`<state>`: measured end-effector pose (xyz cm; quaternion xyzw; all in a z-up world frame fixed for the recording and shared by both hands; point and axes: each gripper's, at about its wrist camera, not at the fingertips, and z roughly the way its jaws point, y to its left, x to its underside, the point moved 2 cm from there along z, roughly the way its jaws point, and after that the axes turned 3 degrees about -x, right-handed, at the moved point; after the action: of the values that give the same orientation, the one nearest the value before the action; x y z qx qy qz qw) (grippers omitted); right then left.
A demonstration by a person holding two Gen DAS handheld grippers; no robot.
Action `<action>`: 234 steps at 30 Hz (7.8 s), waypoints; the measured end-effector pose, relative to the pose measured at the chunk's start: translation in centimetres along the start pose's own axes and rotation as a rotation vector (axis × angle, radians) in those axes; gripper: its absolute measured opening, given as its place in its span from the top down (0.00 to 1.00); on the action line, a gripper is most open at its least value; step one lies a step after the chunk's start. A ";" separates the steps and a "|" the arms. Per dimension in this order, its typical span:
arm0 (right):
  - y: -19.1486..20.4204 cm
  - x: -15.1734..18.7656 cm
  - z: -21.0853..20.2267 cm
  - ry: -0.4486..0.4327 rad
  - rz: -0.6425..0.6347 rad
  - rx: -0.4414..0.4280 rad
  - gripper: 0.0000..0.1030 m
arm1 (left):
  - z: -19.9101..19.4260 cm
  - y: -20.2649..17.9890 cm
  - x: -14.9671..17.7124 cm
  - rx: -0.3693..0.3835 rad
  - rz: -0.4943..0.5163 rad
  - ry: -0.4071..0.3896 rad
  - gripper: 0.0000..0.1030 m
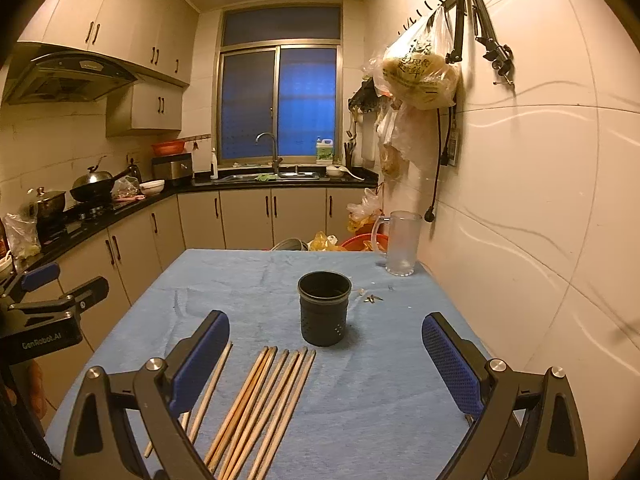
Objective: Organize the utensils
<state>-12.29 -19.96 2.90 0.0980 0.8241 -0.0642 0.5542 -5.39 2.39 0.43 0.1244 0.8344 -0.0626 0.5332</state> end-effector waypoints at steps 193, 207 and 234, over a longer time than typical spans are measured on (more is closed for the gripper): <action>-8.5 -19.3 10.1 0.065 0.175 -0.245 0.93 | 16.0 -5.8 -22.7 0.330 -0.299 0.142 0.93; -7.6 -15.0 17.7 0.209 0.104 -0.211 0.93 | 21.7 -11.9 -18.6 0.313 -0.146 0.253 0.93; -8.5 -11.7 18.5 0.288 0.156 -0.178 0.84 | 21.3 -10.1 -15.9 0.241 -0.179 0.297 0.40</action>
<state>6.70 -33.23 6.74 0.1203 0.8873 0.0669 0.4401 16.86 -14.62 5.50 0.1202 0.8981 -0.1901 0.3778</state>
